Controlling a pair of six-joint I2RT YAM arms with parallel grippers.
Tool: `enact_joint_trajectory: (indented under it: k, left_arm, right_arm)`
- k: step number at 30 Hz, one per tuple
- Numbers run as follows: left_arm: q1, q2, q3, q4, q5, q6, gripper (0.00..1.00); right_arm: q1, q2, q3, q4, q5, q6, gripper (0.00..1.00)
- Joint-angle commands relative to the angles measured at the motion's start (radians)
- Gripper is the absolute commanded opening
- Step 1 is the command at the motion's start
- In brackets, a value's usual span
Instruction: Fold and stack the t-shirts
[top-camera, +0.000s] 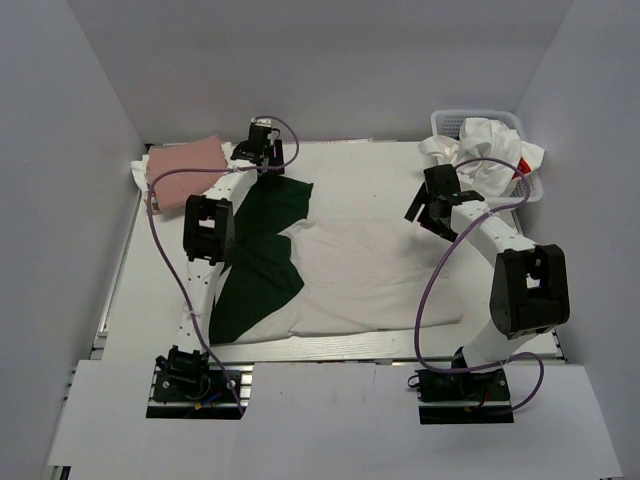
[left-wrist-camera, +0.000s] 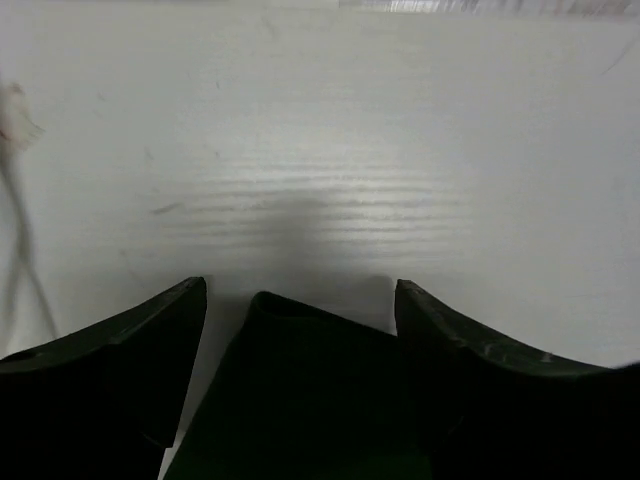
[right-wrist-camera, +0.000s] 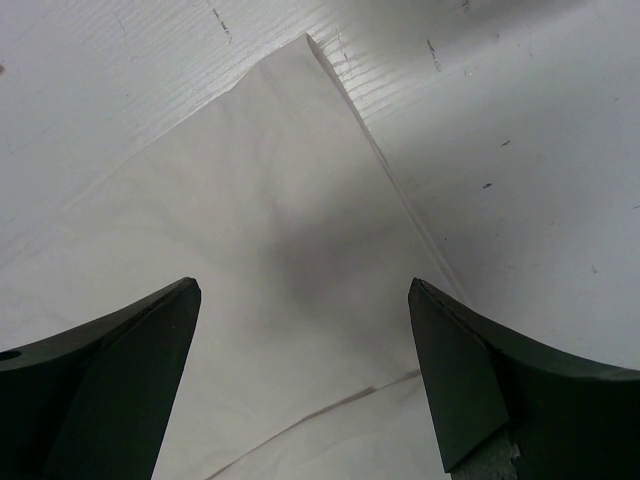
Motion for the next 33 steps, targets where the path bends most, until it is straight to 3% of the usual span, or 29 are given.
enact_joint_trajectory:
  k: [1,5,6,8,9,10,17,26,33]
  left_arm:
    - [-0.006,0.013,0.015,-0.008,-0.018,-0.039,0.79]
    - [-0.006,0.004,-0.026,0.003,-0.041,-0.039,0.55]
    - [-0.006,-0.011,-0.037,-0.008,-0.050,-0.039,0.40]
    - [-0.006,-0.020,-0.087,0.013,-0.050,-0.050,0.20]
    - [-0.006,-0.031,-0.097,0.013,-0.050,-0.050,0.03]
    - [-0.006,-0.031,-0.097,0.004,-0.059,-0.050,0.00]
    - [0.003,-0.137,-0.198,0.117,-0.082,-0.027,0.00]
    - [0.003,-0.181,-0.192,0.159,-0.092,-0.016,0.00]
    - [0.012,-0.229,-0.273,0.208,-0.049,0.015,0.00]
  right_arm:
    - [-0.004,0.002,0.051,0.004,0.043,0.025,0.90]
    - [-0.009,0.018,0.091,-0.007,0.066,0.016,0.90]
    - [-0.010,0.022,0.094,-0.008,0.067,0.016,0.90]
    - [-0.010,0.042,0.109,-0.010,0.066,0.023,0.90]
    - [-0.010,0.050,0.117,-0.021,0.063,0.028,0.90]
    - [-0.010,0.067,0.133,-0.025,0.064,0.031,0.90]
    - [-0.006,0.201,0.267,-0.064,0.086,0.053,0.90]
    - [-0.012,0.425,0.405,-0.107,0.142,0.091,0.88]
    - [-0.007,0.478,0.387,0.002,0.158,0.132,0.88]
